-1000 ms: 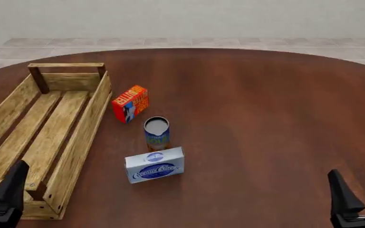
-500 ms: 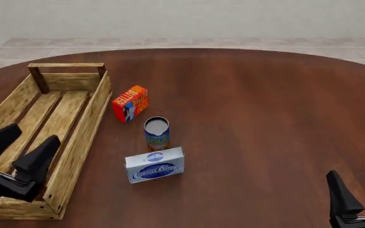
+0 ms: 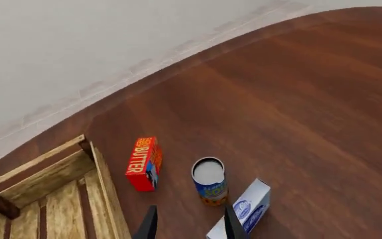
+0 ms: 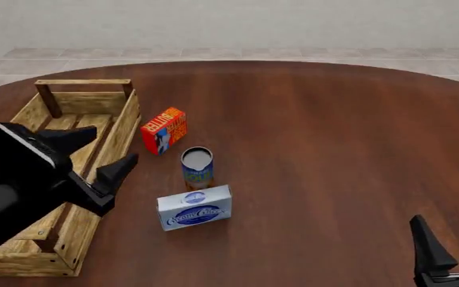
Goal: Pick up the cream cheese and put it in the tray.
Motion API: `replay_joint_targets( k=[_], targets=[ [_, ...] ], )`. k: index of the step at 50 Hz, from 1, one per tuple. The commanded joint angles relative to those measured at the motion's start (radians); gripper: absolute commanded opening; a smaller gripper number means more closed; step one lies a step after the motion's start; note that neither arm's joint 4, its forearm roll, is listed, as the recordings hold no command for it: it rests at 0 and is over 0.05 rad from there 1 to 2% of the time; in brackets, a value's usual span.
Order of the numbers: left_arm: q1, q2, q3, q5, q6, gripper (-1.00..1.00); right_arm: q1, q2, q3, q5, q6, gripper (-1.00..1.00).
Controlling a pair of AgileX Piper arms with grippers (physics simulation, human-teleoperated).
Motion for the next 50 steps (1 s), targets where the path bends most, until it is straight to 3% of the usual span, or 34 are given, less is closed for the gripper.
replay_joint_targets(
  k=[1,6,15,16,19,27,33,50],
  targets=[
    [-0.034,0.167,-0.138,0.081,0.068,1.0,-0.002,0.0,0.0,0.001,0.0,1.0],
    [-0.081,0.195,-0.183,0.118,0.04,1.0,0.002,-0.003,0.0,0.002,-0.001,1.0],
    [-0.096,0.358,-0.251,0.158,0.141,1.0,0.007,0.001,0.0,0.0,0.001,1.0],
    [-0.104,0.367,-0.255,0.162,0.176,1.0,0.005,0.005,0.0,-0.003,0.002,1.0],
    [-0.061,0.409,-0.295,0.163,0.199,1.0,0.006,0.008,0.0,-0.001,-0.003,1.0],
    [-0.049,0.496,-0.36,0.207,0.278,1.0,0.009,0.012,0.0,-0.004,-0.008,1.0],
    [-0.036,0.549,-0.342,0.173,0.332,1.0,0.008,0.037,0.0,-0.021,-0.025,1.0],
    [-0.11,0.566,-0.313,0.192,0.328,1.0,0.022,0.05,0.0,-0.03,-0.042,1.0]
  ],
)
